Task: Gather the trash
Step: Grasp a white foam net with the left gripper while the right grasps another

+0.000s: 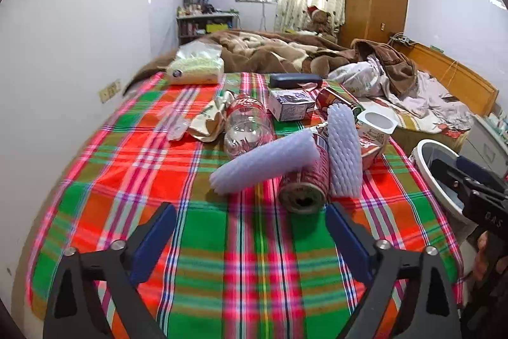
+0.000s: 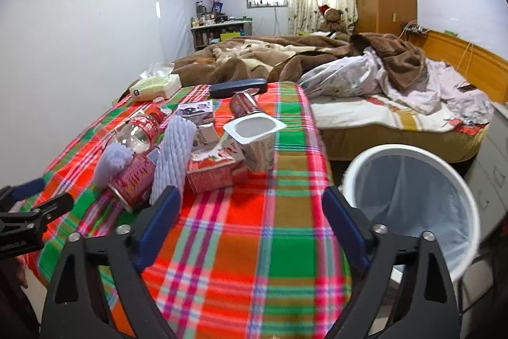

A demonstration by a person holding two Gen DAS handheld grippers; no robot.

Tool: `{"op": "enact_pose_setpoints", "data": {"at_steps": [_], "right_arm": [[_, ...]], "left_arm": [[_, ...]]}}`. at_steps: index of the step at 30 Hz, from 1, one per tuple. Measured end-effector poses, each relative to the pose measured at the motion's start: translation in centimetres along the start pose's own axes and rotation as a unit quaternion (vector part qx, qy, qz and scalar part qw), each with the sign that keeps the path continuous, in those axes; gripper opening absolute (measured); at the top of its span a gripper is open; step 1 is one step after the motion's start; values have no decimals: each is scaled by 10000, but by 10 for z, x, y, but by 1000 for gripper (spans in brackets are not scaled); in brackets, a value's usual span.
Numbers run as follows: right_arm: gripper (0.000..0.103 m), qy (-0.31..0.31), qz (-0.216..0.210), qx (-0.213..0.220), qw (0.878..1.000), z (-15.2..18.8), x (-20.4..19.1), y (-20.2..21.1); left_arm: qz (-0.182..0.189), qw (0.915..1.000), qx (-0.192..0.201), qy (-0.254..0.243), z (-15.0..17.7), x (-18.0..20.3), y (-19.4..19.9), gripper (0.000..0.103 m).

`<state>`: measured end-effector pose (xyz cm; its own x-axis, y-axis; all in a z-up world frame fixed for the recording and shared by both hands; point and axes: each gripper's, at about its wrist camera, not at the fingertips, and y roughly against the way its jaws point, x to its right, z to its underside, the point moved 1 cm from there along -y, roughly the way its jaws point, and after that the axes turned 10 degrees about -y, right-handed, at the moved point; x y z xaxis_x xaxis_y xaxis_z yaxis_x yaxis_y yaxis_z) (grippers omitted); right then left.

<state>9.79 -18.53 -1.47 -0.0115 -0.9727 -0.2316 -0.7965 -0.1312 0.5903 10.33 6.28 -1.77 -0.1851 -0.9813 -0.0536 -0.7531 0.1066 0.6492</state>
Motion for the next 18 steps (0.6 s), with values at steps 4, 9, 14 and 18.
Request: {"op": "enact_pose_setpoints", "data": {"at_steps": [4, 9, 14, 18], "right_arm": [[81, 87, -146, -158, 9997, 2, -14, -16], [70, 58, -270, -389, 9989, 4, -27, -28], [66, -93, -549, -579, 9968, 2, -34, -39], [61, -54, -648, -659, 9957, 1, -44, -44]], "left_arm": [[118, 9996, -124, -220, -7, -7, -22, 85], [292, 9987, -225, -356, -13, -14, -44, 77], [464, 9964, -169, -686, -24, -15, -56, 77], [545, 9934, -150, -1001, -32, -14, -61, 77]]}}
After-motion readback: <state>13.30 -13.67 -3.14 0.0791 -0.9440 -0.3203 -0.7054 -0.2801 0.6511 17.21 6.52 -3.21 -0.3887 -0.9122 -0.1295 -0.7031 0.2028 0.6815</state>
